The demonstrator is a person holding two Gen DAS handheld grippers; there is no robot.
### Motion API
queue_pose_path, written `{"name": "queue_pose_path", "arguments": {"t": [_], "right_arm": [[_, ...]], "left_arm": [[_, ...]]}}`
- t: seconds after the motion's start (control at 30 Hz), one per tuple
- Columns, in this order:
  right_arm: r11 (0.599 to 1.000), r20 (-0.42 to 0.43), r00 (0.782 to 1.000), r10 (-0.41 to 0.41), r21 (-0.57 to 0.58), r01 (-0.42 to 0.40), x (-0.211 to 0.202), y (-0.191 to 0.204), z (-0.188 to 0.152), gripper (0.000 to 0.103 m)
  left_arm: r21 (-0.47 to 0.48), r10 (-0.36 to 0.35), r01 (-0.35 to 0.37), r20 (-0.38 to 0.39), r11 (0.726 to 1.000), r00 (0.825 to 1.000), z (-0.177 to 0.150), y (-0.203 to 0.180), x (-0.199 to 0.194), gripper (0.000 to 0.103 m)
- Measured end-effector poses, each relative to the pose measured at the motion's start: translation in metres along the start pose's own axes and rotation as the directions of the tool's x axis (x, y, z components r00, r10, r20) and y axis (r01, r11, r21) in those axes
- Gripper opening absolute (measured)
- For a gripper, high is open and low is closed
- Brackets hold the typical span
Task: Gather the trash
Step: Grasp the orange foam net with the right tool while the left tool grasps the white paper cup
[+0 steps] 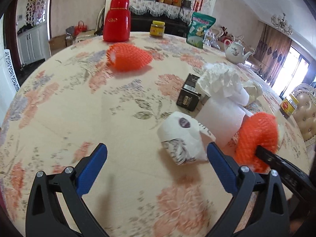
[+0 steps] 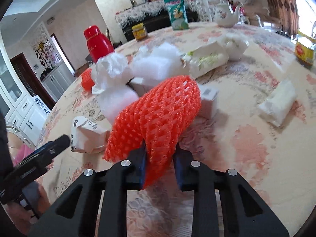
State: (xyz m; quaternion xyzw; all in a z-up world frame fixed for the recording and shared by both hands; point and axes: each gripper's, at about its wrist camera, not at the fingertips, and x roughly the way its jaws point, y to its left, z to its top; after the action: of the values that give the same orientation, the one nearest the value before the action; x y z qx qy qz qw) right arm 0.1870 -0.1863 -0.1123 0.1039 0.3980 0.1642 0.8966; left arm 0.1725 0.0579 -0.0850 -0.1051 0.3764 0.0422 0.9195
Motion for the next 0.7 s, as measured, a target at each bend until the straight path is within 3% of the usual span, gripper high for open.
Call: {"name": "queue_pose_path", "arguments": {"t": [0.13, 0.2, 0.27, 0.47, 0.7], "right_arm": [[1.000, 0.039, 0.999, 0.003, 0.022, -0.004, -0.016, -0.012, 0.003, 0.025], [1.000, 0.056, 0.998, -0.003, 0.021, 0.002, -0.023, -0.016, 0.003, 0.025], [1.000, 0.062, 0.998, -0.007, 0.023, 0.005, -0.027, -0.019, 0.002, 0.025], [1.000, 0.064, 0.998, 0.001, 0.008, -0.002, -0.037, -0.021, -0.008, 0.025], [0.998, 0.087, 0.996, 0.003, -0.068, 0.003, -0.052, 0.002, -0.018, 0.025]], "left_arm": [[-0.005, -0.013, 0.013, -0.042, 1.000, 0.999, 0.003, -0.014, 0.021, 0.074], [-0.009, -0.025, 0.025, -0.066, 1.000, 0.997, 0.002, -0.020, 0.031, 0.047], [-0.006, -0.029, 0.029, -0.092, 1.000, 0.995, 0.000, -0.024, 0.035, 0.036], [0.024, -0.028, 0.029, -0.039, 0.999, 0.999, -0.015, -0.028, 0.014, 0.036], [0.068, 0.022, -0.025, 0.049, 0.997, 0.999, -0.036, -0.020, -0.031, 0.036]]}}
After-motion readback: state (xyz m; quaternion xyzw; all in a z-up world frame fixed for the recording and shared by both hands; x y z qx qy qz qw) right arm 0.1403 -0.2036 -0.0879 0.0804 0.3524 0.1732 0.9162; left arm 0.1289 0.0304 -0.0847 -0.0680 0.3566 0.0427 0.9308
